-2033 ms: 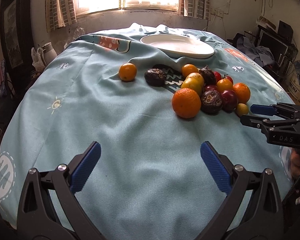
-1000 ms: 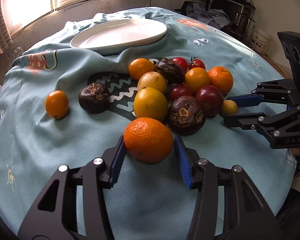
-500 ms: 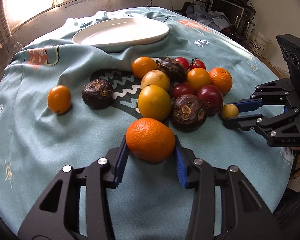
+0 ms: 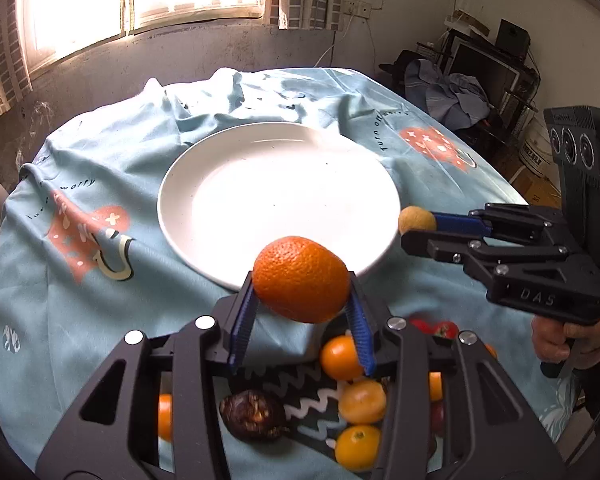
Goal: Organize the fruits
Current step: 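Carry both fruits onto the white plate and open both tools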
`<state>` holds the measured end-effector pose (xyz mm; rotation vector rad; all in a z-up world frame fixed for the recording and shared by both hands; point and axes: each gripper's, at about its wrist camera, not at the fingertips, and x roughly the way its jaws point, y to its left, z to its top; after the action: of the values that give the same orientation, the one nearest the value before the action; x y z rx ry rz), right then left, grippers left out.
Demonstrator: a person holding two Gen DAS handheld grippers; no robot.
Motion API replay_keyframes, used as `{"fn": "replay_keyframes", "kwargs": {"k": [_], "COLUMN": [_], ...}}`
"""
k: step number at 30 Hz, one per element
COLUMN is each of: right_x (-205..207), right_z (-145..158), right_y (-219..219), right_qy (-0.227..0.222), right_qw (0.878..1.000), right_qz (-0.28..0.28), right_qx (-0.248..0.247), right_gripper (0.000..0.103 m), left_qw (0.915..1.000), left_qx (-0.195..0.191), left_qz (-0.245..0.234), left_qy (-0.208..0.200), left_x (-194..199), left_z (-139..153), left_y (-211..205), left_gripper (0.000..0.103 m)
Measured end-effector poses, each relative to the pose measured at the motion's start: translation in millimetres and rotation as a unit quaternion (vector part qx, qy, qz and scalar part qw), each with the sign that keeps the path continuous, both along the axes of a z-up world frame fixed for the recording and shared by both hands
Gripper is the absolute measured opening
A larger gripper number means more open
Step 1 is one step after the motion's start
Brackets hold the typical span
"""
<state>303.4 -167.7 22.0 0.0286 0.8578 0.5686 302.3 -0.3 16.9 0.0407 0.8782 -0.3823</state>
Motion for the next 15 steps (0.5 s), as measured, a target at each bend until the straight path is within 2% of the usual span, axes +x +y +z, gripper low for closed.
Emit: {"fn": "replay_keyframes", "kwargs": {"k": [5, 8, 12, 14, 15], "right_x": [44.6, 53.0, 53.5, 52.4, 50.6], "right_z": [-27.1, -37.6, -41.4, -40.4, -39.0], "right_y": [11.5, 17.7, 22.8, 23.1, 21.8], "right_qy": [0.028, 0.032, 0.025, 0.030, 0.032], "right_qw": [0.999, 0.998, 0.998, 0.998, 0.998], "right_qz": [-0.007, 0.003, 0.009, 0.011, 0.009], "right_qx": [-0.029, -0.046, -0.054, -0.058, -0.058], "right_gripper": [0.025, 0.025, 0.025, 0.025, 0.027], "left_qw": [0.9985, 0.9972, 0.9965, 0.9967, 0.9970], "left_qx": [0.026, 0.036, 0.031, 0.034, 0.035], "left_qz": [0.033, 0.043, 0.044, 0.047, 0.052], "left_qy": [0.035, 0.050, 0.064, 0.058, 0.046], "left_x": [57.0, 71.2, 77.1, 71.5, 66.1], "left_z": [-27.1, -42.4, -50.1, -47.2, -41.8], "left_y": [-5.6, -5.0, -4.4, -3.8, -2.7], "left_gripper": [0.043, 0.043, 0.045, 0.057, 0.073]}}
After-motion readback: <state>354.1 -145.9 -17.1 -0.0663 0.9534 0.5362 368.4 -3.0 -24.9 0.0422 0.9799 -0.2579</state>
